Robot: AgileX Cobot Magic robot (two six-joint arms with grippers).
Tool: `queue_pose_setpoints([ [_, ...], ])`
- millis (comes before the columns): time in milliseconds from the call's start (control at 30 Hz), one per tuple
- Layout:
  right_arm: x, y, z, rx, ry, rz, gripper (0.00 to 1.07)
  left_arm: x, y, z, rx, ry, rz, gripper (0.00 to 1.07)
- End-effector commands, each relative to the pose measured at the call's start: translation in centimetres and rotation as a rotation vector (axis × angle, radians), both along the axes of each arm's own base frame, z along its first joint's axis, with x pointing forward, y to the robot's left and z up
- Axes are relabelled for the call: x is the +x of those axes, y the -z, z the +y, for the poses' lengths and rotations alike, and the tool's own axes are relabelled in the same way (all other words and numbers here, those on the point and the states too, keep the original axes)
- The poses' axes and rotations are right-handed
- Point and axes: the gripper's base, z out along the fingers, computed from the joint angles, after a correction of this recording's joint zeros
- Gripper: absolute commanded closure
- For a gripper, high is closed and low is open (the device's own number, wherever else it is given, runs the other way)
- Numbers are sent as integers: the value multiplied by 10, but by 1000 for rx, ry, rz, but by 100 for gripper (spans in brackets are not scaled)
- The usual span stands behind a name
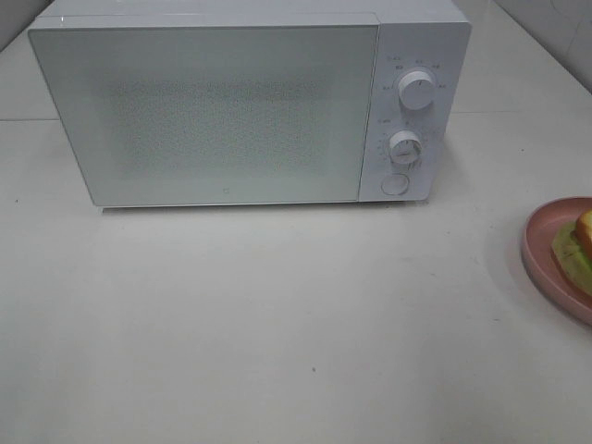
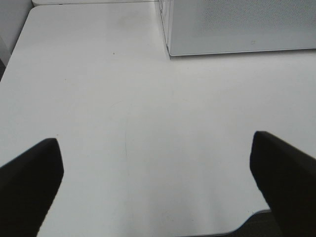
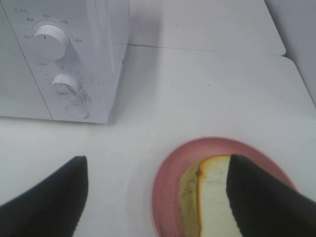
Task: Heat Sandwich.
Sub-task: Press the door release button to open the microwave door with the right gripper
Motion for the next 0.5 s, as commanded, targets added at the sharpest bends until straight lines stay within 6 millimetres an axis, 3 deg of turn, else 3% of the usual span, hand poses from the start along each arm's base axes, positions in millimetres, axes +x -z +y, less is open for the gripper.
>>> queue_pose_setpoints([
  [33, 16, -1, 1, 20, 2, -48, 32, -3, 0, -1, -14, -3, -27, 9],
  [500, 61, 19, 7, 30, -24, -89, 32, -3, 0, -1, -14, -3, -27, 9],
])
